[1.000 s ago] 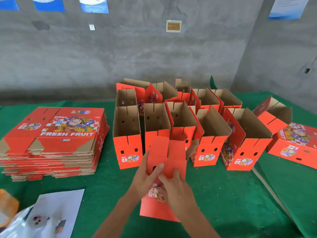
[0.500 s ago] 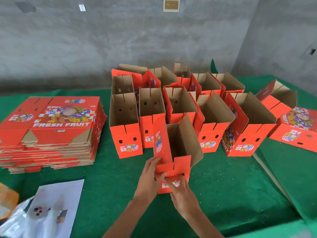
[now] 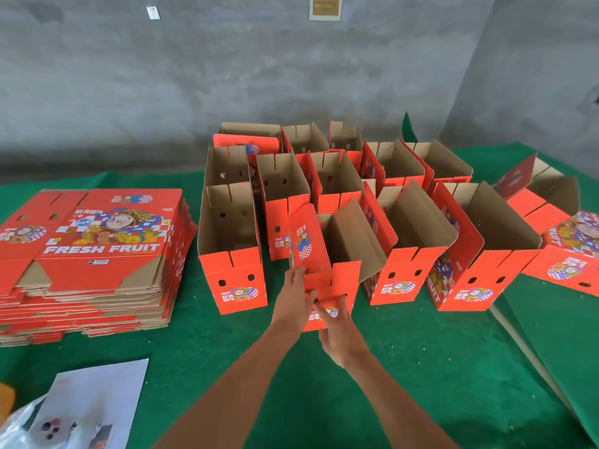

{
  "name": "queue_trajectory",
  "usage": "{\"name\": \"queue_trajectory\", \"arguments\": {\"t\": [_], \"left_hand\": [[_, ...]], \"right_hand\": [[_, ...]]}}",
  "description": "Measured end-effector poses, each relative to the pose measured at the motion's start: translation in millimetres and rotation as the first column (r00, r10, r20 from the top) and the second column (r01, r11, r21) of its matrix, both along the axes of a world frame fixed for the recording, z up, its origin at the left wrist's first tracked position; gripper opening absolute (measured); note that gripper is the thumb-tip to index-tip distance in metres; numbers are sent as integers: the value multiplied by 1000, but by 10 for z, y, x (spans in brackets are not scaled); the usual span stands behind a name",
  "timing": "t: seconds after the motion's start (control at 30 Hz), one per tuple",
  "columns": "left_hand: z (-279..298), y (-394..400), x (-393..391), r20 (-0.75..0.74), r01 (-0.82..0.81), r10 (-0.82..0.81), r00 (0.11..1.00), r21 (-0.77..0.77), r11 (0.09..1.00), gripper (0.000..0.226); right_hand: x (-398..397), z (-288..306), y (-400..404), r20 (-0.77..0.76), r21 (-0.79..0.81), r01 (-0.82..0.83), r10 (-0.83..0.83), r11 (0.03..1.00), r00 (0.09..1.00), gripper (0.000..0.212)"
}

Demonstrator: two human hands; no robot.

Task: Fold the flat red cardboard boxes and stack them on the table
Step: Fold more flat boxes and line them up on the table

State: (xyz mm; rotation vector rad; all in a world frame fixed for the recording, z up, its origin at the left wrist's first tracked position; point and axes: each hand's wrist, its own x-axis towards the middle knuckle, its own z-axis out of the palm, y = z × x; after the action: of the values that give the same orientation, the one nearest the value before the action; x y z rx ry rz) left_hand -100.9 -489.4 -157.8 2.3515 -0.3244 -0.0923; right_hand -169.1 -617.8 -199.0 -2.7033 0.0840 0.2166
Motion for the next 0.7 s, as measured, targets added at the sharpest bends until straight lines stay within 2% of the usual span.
{"name": "queue_trajectory", "arguments": {"t": [0.07,0.17,0.23,0.3,0.43,0.53,0.6,0.7], "left_hand": [[76,-31,31,-39,-28,28,999,6,1000,58],[218,76,-24,-83,-61,60,995,-9,998,53],[288,353,-154,-81,-78,72,994,-76,994,40],[330,803,-302,-7,-132,132,991,-146,980,21],[422,1908,-364,177,-278,315,932,-206,938,10],[456,2633,-141,231,-367,376,897,-81,927,18],[423,3039,76,279,-401,365,888,80,913,28],[310,3554,395,291,-451,363,885,344,823,53]], "right_hand": [[5,49,124,37,-34,71,-70,997,997,59],[-23,235,377,152,-43,180,-171,983,973,32],[-13,374,619,208,63,108,-119,992,971,18],[33,518,954,260,204,-37,-18,978,965,9],[280,727,1856,359,346,-263,132,900,924,27],[590,795,2526,329,434,-320,182,842,927,13],[813,813,2877,297,450,-307,184,838,937,24],[1106,782,3230,246,351,-294,216,889,945,34]]}}
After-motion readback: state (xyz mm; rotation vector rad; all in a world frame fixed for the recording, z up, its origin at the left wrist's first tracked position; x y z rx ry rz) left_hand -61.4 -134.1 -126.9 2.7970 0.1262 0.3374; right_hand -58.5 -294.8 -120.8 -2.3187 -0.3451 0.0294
